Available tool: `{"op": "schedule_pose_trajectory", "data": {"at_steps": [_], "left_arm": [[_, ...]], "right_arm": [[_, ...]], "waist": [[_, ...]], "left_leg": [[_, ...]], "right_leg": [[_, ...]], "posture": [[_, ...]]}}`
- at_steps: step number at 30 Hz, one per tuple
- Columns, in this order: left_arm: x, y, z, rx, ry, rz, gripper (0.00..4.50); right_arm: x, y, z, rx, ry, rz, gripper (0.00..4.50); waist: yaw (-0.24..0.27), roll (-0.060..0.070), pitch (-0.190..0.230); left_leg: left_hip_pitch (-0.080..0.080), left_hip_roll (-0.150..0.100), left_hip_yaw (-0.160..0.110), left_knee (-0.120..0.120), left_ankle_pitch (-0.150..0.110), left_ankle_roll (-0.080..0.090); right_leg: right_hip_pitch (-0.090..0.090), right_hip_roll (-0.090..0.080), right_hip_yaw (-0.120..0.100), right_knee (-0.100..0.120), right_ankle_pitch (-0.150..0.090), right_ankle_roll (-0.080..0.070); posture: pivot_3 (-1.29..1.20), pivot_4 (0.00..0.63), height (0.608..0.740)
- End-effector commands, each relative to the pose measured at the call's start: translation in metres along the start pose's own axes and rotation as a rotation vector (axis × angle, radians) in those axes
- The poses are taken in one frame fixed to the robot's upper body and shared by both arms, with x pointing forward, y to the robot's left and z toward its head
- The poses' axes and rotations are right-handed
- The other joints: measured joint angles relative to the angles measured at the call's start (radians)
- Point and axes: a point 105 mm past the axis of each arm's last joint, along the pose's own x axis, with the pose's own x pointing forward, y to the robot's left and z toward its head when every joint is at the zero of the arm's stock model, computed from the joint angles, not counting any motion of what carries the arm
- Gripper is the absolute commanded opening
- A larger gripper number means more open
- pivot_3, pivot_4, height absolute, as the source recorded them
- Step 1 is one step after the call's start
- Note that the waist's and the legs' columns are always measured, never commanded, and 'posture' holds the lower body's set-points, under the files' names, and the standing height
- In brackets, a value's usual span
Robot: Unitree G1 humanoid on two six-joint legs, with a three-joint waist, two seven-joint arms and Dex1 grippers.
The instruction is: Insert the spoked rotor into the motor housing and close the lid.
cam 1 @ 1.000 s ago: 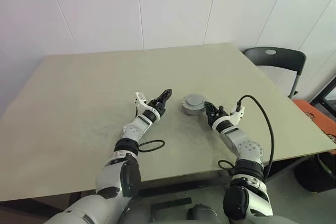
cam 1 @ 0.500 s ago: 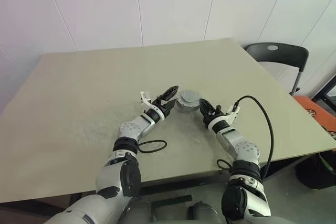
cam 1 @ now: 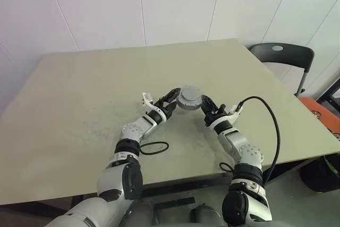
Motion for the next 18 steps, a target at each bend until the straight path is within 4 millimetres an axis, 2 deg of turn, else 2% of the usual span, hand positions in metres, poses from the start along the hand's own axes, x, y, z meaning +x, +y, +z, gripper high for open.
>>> {"op": "schedule_pose_trajectory", "data": {"at_steps": [1, 6, 10, 13, 18], "left_arm": [[0.01, -0.006, -0.024, -0.053, 0.045, -0.043, 4.44], [0.016, -0.011, -0.042, -0.053, 0.121, -0.071, 4.44], [0.017, -0.009, -0.055, -0.053, 0.178, -0.056, 4.44], [0.017, -0.004, -0.056, -0.043, 0.177, -0.029, 3.92], [0.016, -0.003, -0.052, -0.035, 0.158, -0.034, 2.4]], "right_arm": [[0.007, 0.027, -0.003, -0.015, 0.02, 0.112, 1.32], [0.007, 0.026, -0.005, -0.018, 0.031, 0.106, 1.32], [0.006, 0.026, -0.006, -0.019, 0.034, 0.105, 1.32], [0.006, 0.026, -0.005, -0.021, 0.035, 0.103, 1.32], [0.006, 0.024, -0.005, -0.026, 0.036, 0.094, 1.32]], "waist": [[0.0, 0.0, 0.0], [0.0, 0.0, 0.0], [0.0, 0.0, 0.0], [0.0, 0.0, 0.0], [0.0, 0.0, 0.0]], "left_leg": [[0.0, 0.0, 0.0, 0.0, 0.0, 0.0], [0.0, 0.0, 0.0, 0.0, 0.0, 0.0], [0.0, 0.0, 0.0, 0.0, 0.0, 0.0], [0.0, 0.0, 0.0, 0.0, 0.0, 0.0], [0.0, 0.0, 0.0, 0.0, 0.0, 0.0]], "right_leg": [[0.0, 0.0, 0.0, 0.0, 0.0, 0.0], [0.0, 0.0, 0.0, 0.0, 0.0, 0.0], [0.0, 0.001, 0.0, 0.0, 0.0, 0.0], [0.0, 0.001, 0.0, 0.001, 0.0, 0.0], [0.0, 0.001, 0.0, 0.001, 0.0, 0.001]], "posture": [[0.0, 0.0, 0.74], [0.0, 0.0, 0.74], [0.0, 0.0, 0.74], [0.0, 0.0, 0.74], [0.0, 0.0, 0.74]]}}
